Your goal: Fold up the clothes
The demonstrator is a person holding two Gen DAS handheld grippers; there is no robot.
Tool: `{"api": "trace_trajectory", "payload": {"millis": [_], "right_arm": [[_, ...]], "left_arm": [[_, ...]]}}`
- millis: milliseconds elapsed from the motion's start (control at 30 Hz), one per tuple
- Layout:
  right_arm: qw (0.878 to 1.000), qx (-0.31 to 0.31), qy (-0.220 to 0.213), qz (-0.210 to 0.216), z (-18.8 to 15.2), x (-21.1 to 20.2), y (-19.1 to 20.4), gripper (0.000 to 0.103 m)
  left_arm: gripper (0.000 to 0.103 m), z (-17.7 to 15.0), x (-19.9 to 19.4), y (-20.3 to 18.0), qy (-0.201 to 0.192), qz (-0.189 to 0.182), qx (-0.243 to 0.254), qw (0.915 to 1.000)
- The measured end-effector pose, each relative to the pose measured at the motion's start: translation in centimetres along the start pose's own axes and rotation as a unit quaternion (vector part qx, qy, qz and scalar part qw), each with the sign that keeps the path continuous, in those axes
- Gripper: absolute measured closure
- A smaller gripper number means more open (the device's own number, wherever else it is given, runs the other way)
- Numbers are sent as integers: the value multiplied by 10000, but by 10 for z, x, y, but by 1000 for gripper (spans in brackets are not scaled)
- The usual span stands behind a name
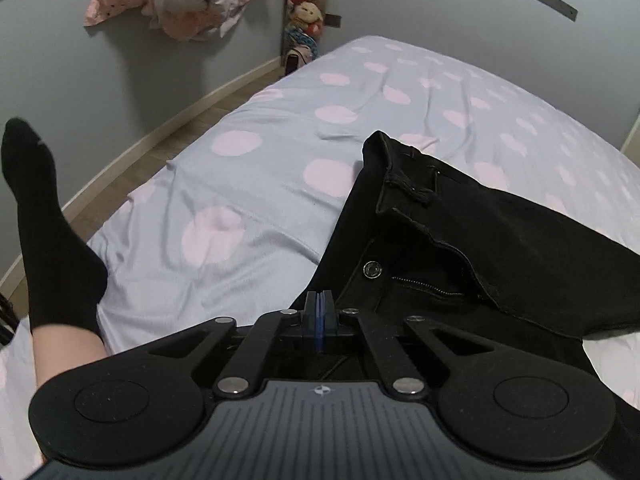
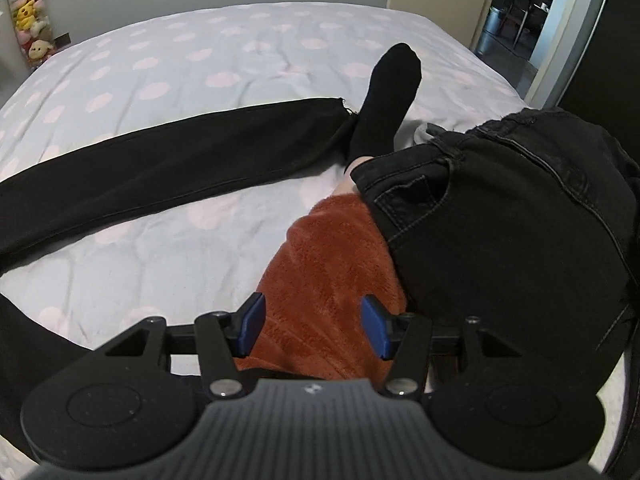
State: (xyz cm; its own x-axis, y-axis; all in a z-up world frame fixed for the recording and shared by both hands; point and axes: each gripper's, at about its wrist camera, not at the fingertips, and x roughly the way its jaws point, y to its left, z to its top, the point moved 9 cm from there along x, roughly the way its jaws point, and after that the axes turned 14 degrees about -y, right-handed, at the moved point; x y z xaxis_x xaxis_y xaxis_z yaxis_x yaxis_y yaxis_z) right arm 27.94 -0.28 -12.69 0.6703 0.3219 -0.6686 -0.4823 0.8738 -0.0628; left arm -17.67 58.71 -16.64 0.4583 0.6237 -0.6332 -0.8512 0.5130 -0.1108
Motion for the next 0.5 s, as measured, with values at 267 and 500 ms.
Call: {"api": "trace_trajectory", "payload": {"millis": [267, 500], "right_arm": [[9991, -325, 82, 251, -10, 6, 28, 46], [9981, -425, 333, 281, -23, 16, 44, 46]], "left_arm": [[44, -19, 27, 12, 785, -447, 161, 9958], [47, -32, 60, 3, 1355, -1078, 216, 9847]]}}
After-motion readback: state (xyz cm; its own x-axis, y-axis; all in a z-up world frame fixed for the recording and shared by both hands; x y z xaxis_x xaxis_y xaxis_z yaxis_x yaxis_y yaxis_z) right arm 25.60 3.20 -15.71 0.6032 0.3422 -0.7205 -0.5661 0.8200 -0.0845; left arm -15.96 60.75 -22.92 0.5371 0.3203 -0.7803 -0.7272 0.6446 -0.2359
